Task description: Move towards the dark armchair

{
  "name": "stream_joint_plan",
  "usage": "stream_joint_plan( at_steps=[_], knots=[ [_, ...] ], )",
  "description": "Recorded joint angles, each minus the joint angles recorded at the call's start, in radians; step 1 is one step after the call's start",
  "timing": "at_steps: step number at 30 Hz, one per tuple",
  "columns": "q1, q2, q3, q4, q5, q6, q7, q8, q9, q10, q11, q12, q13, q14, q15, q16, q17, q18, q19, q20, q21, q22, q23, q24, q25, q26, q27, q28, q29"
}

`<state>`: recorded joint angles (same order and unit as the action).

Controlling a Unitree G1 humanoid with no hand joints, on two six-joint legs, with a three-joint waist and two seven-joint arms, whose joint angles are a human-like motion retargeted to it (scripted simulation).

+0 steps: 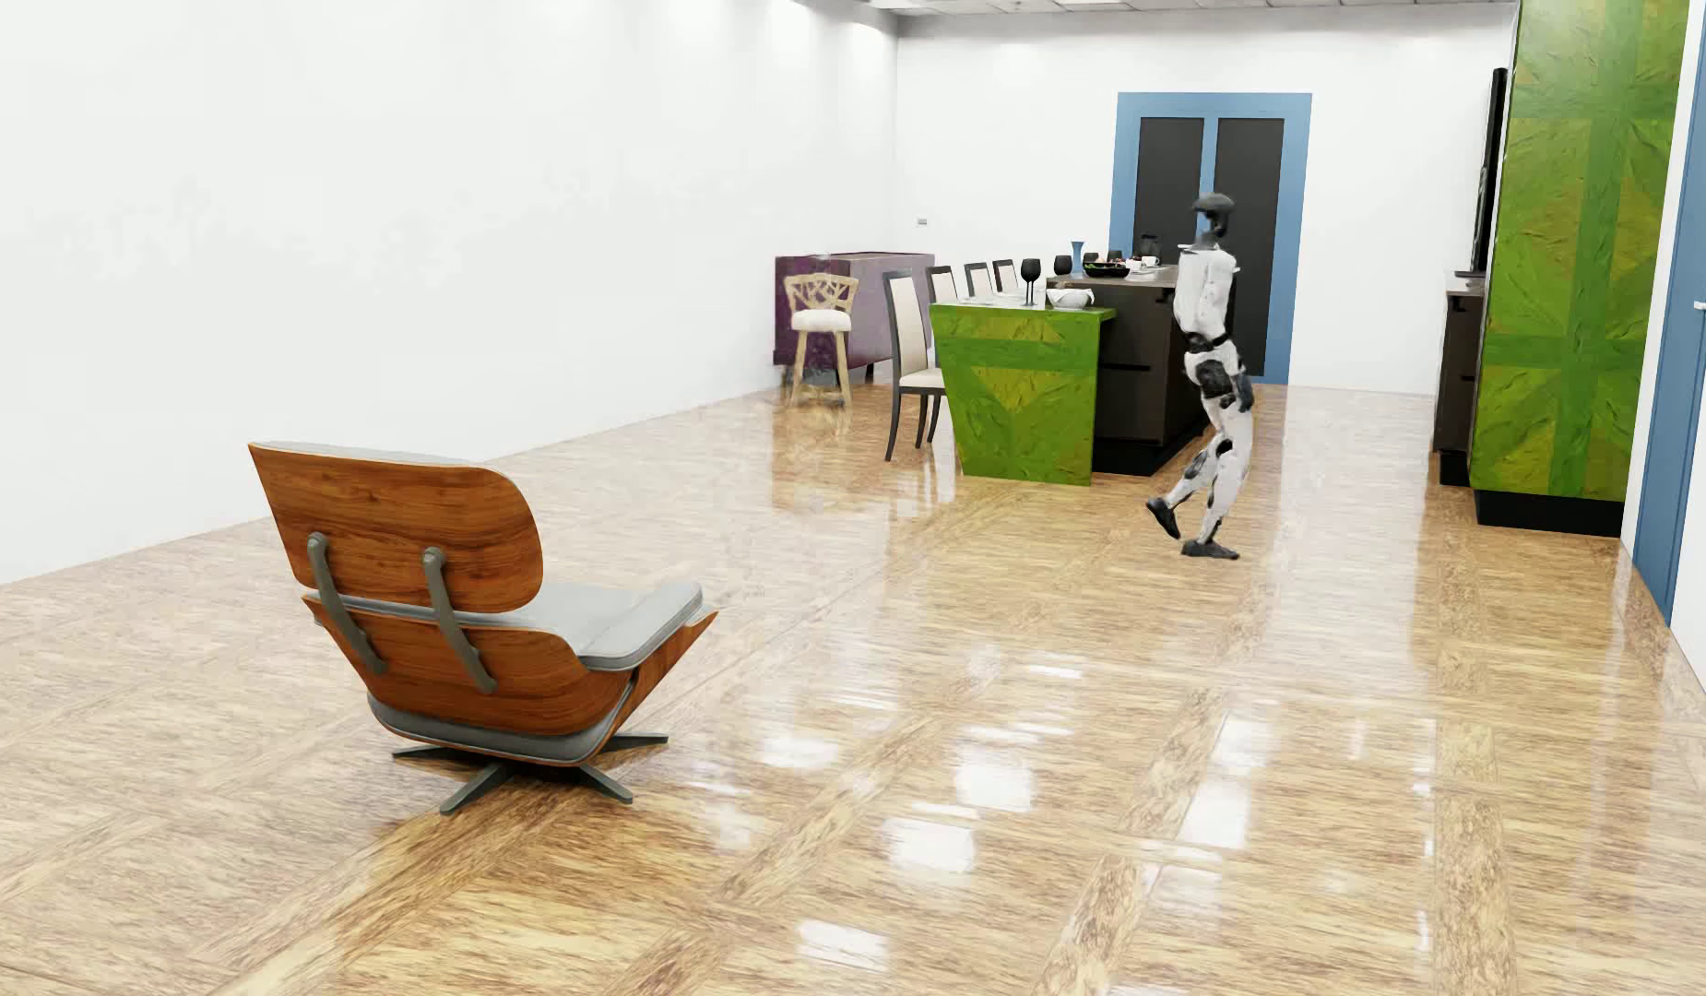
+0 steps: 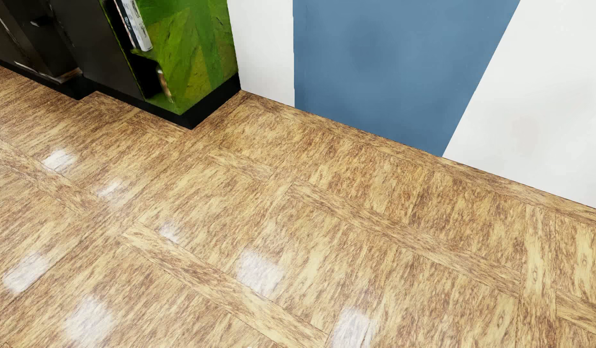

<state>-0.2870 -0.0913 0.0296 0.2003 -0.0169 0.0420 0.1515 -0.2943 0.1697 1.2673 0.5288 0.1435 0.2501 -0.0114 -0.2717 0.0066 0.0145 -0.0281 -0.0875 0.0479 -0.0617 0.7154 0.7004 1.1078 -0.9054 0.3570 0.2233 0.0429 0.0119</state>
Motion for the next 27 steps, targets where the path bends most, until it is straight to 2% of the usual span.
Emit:
stream_joint_plan(
  at_steps=[1, 2, 4, 5, 6, 7, 8, 9, 10, 12, 14, 15, 17, 18, 20, 23, 25, 26, 27],
  knots=[
    [-0.040, 0.042, 0.012, 0.008, 0.011, 0.001, 0.023, 0.017, -0.003, -0.107, -0.024, 0.034, -0.022, -0.018, -0.017, 0.005, -0.012, 0.011, 0.008, 0.036, -0.001, 0.016, -0.022, -0.038, 0.014, -0.002, -0.018, -0.015, -0.001],
    [-0.067, 0.076, 0.022, 0.013, 0.019, 0.000, 0.053, 0.033, -0.006, -0.254, -0.040, 0.063, -0.041, -0.031, -0.035, 0.021, -0.026, 0.019, 0.016, 0.045, 0.000, 0.030, -0.050, -0.051, 0.030, -0.009, -0.043, -0.049, -0.008],
    [-0.071, 0.133, 0.038, -0.001, 0.031, -0.002, 0.126, 0.067, -0.014, -0.660, -0.065, 0.111, -0.067, 0.027, -0.068, 0.072, -0.052, 0.009, 0.031, 0.019, 0.003, 0.064, -0.117, -0.009, 0.070, -0.047, -0.078, -0.137, -0.026],
    [-0.061, 0.154, 0.045, -0.045, 0.032, -0.005, 0.100, 0.086, -0.017, -0.873, -0.062, 0.129, -0.072, 0.076, -0.079, 0.093, -0.059, -0.026, 0.038, 0.005, 0.000, 0.081, -0.150, 0.027, 0.090, -0.067, -0.085, -0.179, -0.031],
    [-0.061, 0.166, 0.051, -0.106, 0.031, -0.010, -0.010, 0.107, -0.018, -1.024, -0.027, 0.141, -0.078, 0.119, -0.088, 0.103, -0.063, -0.065, 0.043, -0.007, -0.003, 0.096, -0.173, 0.068, 0.111, -0.073, -0.084, -0.217, -0.038],
    [-0.072, 0.164, 0.055, -0.166, 0.024, -0.016, -0.148, 0.127, -0.015, -1.067, 0.051, 0.151, -0.080, 0.140, -0.090, 0.108, -0.065, -0.100, 0.043, -0.016, -0.005, 0.109, -0.185, 0.108, 0.129, -0.074, -0.078, -0.248, -0.042],
    [-0.070, 0.156, 0.052, -0.218, 0.007, -0.023, -0.242, 0.141, -0.011, -1.038, 0.159, 0.156, -0.078, 0.179, -0.076, 0.104, -0.071, -0.127, 0.037, -0.029, -0.007, 0.121, -0.190, 0.146, 0.141, -0.085, -0.069, -0.271, -0.039],
    [-0.070, 0.146, 0.047, -0.252, -0.016, -0.031, -0.266, 0.153, -0.006, -0.941, 0.273, 0.159, -0.076, 0.208, -0.044, 0.092, -0.081, -0.075, 0.026, -0.034, 0.001, 0.127, -0.184, 0.172, 0.140, -0.099, -0.057, -0.282, -0.030],
    [-0.070, 0.138, 0.041, -0.265, -0.045, -0.041, -0.232, 0.166, 0.000, -0.842, 0.376, 0.158, -0.077, 0.164, 0.004, 0.076, -0.093, 0.000, 0.010, -0.029, 0.018, 0.128, -0.171, 0.190, 0.127, -0.108, -0.047, -0.280, -0.013],
    [-0.026, 0.097, 0.039, -0.257, -0.111, -0.066, -0.159, 0.170, 0.010, -0.720, 0.574, 0.129, -0.078, 0.046, 0.138, 0.044, -0.092, 0.026, -0.003, 0.003, 0.057, 0.121, -0.120, 0.218, 0.053, -0.083, -0.009, -0.220, -0.005],
    [0.045, 0.071, 0.031, -0.250, -0.220, -0.092, -0.107, 0.099, 0.006, -0.736, 0.655, 0.065, -0.055, 0.013, 0.304, 0.017, -0.058, 0.038, 0.003, 0.024, 0.054, 0.101, -0.075, 0.230, 0.005, -0.071, 0.025, -0.154, -0.013],
    [0.073, 0.089, 0.022, -0.253, -0.279, -0.105, -0.094, 0.032, 0.000, -0.760, 0.643, 0.021, -0.028, 0.014, 0.370, 0.016, -0.043, 0.044, 0.003, 0.027, 0.040, 0.089, -0.069, 0.222, 0.007, -0.086, 0.022, -0.136, -0.014],
    [0.106, 0.153, 0.002, -0.255, -0.367, -0.126, -0.074, -0.110, -0.015, -0.796, 0.578, -0.091, 0.028, 0.017, 0.424, 0.025, -0.026, 0.053, -0.010, 0.013, 0.014, 0.054, -0.079, 0.189, 0.016, -0.141, 0.018, -0.138, -0.027],
    [0.115, 0.175, -0.006, -0.252, -0.388, -0.134, -0.057, -0.154, -0.021, -0.812, 0.546, -0.138, 0.038, 0.014, 0.415, 0.041, -0.026, 0.055, -0.019, 0.001, 0.006, 0.014, -0.078, 0.171, 0.020, -0.166, 0.014, -0.136, -0.031],
    [0.125, 0.180, -0.018, -0.227, -0.393, -0.144, 0.001, -0.172, -0.028, -0.844, 0.489, -0.203, 0.030, 0.004, 0.364, 0.083, -0.040, 0.054, -0.043, -0.019, 0.007, -0.090, -0.064, 0.134, 0.019, -0.191, 0.008, -0.090, -0.025],
    [0.127, 0.136, -0.023, -0.152, -0.368, -0.143, 0.143, -0.141, -0.030, -0.908, 0.400, -0.230, -0.027, 0.012, 0.242, 0.148, -0.059, 0.044, -0.028, 0.010, 0.013, -0.227, -0.062, 0.035, 0.018, -0.177, -0.010, -0.026, -0.029],
    [0.135, 0.094, -0.018, -0.077, -0.338, -0.130, 0.270, -0.108, -0.032, -0.955, 0.329, -0.203, -0.059, 0.032, 0.163, 0.191, -0.064, 0.032, 0.025, 0.046, 0.023, -0.275, -0.094, -0.037, 0.032, -0.152, -0.041, -0.026, -0.035],
    [0.137, 0.073, -0.012, -0.031, -0.329, -0.121, 0.341, -0.103, -0.033, -0.963, 0.293, -0.179, -0.067, 0.041, 0.122, 0.215, -0.066, 0.023, 0.059, 0.049, 0.036, -0.286, -0.120, -0.050, 0.037, -0.136, -0.060, -0.032, -0.038],
    [0.142, 0.068, -0.002, 0.018, -0.358, -0.113, 0.417, -0.165, -0.035, -0.968, 0.253, -0.152, -0.068, 0.051, 0.085, 0.237, -0.069, 0.013, 0.074, 0.038, 0.051, -0.285, -0.152, -0.049, 0.041, -0.122, -0.076, -0.031, -0.040]
  ],
)
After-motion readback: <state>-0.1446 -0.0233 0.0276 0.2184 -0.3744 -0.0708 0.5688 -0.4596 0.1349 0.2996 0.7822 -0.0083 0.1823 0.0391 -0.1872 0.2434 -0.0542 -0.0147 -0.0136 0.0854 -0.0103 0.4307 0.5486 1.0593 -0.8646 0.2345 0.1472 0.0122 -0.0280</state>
